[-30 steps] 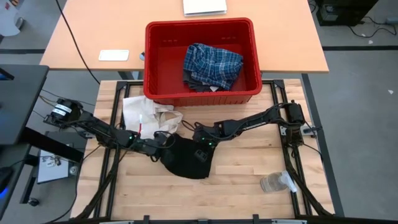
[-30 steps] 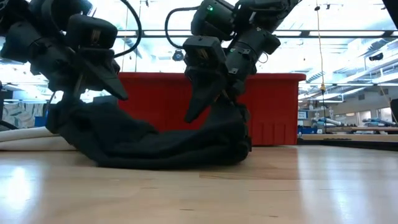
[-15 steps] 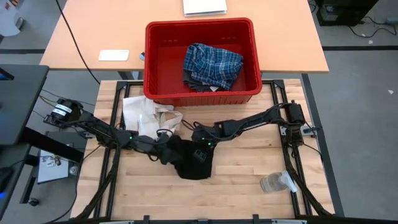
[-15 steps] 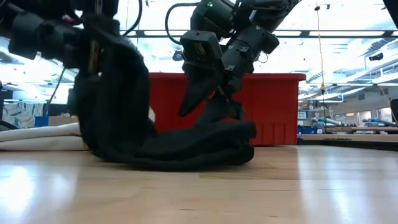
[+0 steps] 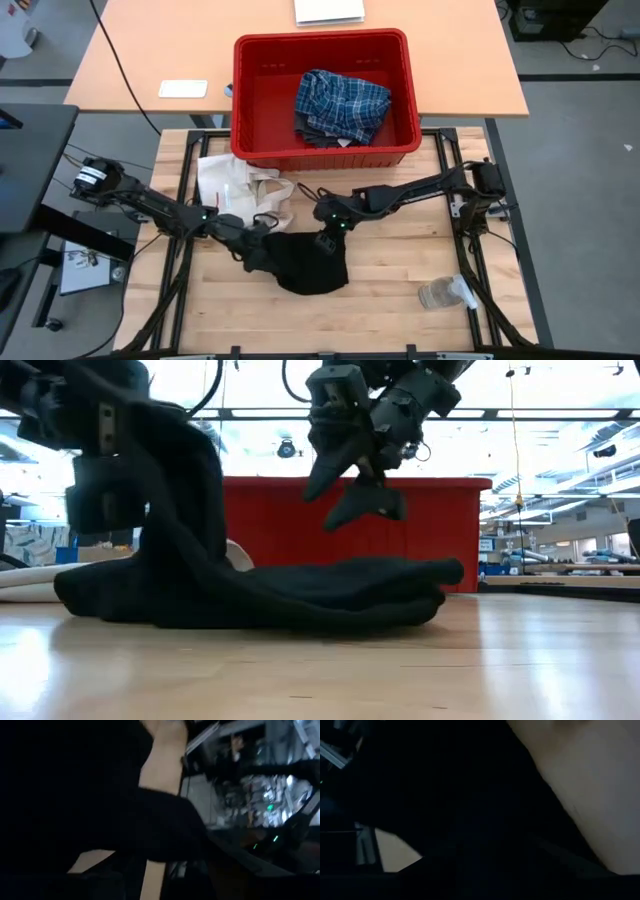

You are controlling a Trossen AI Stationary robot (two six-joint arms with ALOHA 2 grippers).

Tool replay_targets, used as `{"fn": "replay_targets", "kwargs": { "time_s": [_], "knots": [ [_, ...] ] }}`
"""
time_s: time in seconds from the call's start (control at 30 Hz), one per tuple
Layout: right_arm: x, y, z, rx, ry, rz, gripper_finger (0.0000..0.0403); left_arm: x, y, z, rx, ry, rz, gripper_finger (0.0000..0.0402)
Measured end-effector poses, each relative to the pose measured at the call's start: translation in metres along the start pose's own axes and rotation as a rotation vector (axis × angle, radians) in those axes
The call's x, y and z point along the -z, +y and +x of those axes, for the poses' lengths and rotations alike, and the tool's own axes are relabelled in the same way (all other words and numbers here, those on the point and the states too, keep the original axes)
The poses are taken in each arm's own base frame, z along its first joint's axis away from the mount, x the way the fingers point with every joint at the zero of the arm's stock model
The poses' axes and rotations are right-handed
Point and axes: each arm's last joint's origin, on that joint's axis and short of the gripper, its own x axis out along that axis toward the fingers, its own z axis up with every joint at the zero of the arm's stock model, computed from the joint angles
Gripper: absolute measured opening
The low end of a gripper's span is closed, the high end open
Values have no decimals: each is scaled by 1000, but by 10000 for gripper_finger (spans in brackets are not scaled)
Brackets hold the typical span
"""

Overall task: Fold laundry
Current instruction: Put the black shirt into the red bin

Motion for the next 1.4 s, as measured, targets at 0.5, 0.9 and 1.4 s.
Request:
{"fn": "replay_targets", "kwargs": {
  "time_s": [0.5,0.9,1.4],
  "knots": [
    [-7,-12,-16,-78,113,73,213,20,16,-60,-369,148,91,162],
    [-14,-33,-21,26,104,59,220,-1,-4,-30,-272,-165,191,162],
    [-7,-38,-3,120,106,17,395,14,47,13,-545,74,196,224]
  ]
}}
